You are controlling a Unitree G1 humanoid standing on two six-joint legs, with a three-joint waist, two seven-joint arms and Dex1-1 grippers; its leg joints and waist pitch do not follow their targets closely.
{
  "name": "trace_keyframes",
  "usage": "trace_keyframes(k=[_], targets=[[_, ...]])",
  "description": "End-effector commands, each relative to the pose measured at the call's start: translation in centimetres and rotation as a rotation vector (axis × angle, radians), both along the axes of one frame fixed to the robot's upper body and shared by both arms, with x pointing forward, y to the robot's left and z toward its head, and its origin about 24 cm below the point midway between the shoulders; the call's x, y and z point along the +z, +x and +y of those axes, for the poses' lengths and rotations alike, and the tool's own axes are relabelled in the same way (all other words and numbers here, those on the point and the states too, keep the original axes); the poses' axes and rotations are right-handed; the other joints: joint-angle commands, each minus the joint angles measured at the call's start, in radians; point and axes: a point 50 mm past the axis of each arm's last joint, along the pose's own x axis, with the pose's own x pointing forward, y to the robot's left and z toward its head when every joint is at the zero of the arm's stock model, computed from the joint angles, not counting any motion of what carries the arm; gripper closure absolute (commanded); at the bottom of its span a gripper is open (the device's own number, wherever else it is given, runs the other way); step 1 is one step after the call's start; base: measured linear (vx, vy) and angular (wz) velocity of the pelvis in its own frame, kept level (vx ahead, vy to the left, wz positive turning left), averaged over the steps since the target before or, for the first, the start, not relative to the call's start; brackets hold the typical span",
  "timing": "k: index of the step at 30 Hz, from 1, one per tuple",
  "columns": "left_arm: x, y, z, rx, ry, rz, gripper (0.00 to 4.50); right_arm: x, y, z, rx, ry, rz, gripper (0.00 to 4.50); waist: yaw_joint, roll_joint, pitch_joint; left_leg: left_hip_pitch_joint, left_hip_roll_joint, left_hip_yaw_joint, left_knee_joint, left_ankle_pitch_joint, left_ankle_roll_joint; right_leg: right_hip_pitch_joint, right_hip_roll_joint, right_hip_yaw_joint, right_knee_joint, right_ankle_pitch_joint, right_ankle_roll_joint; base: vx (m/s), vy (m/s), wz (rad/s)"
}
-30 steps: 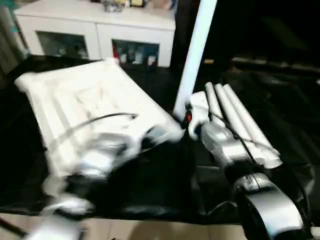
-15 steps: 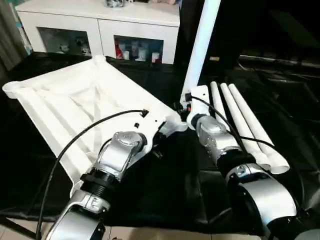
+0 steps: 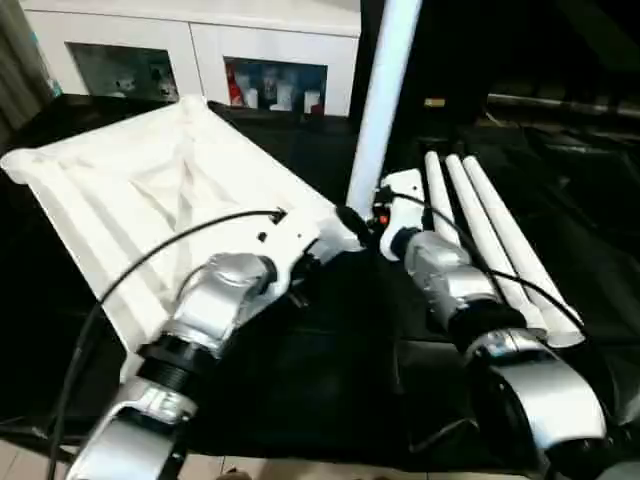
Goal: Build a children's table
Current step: Rotate leg to tighten
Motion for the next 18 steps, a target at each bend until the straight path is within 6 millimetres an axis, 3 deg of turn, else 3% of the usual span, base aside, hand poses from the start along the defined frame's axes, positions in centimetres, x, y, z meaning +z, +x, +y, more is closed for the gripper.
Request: trace_keyframes(k=[1,4,6,7,8,18], targets=[[0.4,0.0,-0.2,-0.059,-0.012,-0.034,4.5,0.2,-0.7,0.3,0.108,-0.032,-0.025,0.71,0.005,0.01,-0.066,0.003,0.06,-0.015,-0.053,-0.049,0.112,0.069,-0.093,0.057,-0.053,0.053,-0.266,0.0,0.0,0.0],[0.5,-0.2,0.3,-0.105,-0.007,-0.033,4.5,-0.1,-1.8,-0.5,0.201,-0.085,-0.046,0.41,0.004,0.014,-0.066,0.002,0.06,-0.015,-0.053,-0.051,0.103,0.07,-0.092,0.058,-0.053,0.054,-0.269,0.0,0.0,0.0],[0.7,-0.3,0.3,-0.151,-0.016,-0.052,4.5,0.0,-2.1,-0.8,0.23,-0.099,-0.055,0.41,0.002,0.015,-0.064,0.0,0.059,-0.015,-0.053,-0.074,0.093,0.071,-0.093,0.058,-0.056,0.022,-0.269,0.0,0.0,0.0],[1.2,-0.9,0.3,-0.261,-0.041,-0.082,4.5,0.1,-3.1,-1.2,0.31,-0.114,-0.058,0.41,0.003,0.016,-0.064,0.001,0.058,-0.017,-0.053,-0.076,0.091,0.072,-0.093,0.058,-0.056,0.014,-0.264,0.0,0.0,0.0],[1.2,-1.0,0.3,-0.27,-0.043,-0.083,4.5,0.1,-3.1,-1.2,0.315,-0.116,-0.058,0.41,0.007,0.013,-0.064,0.002,0.062,-0.017,-0.052,-0.079,0.093,0.073,-0.095,0.06,-0.056,0.01,-0.252,0.0,0.0,0.0],[1.5,-3.1,2.2,-0.475,-0.089,-0.004,4.5,-0.2,-5.3,-2.4,0.461,-0.184,-0.035,0.41,0.009,0.016,-0.063,0.007,0.061,-0.012,-0.051,-0.066,0.084,0.065,-0.091,0.06,-0.052,-0.001,-0.264,0.0,0.0,0.0]])
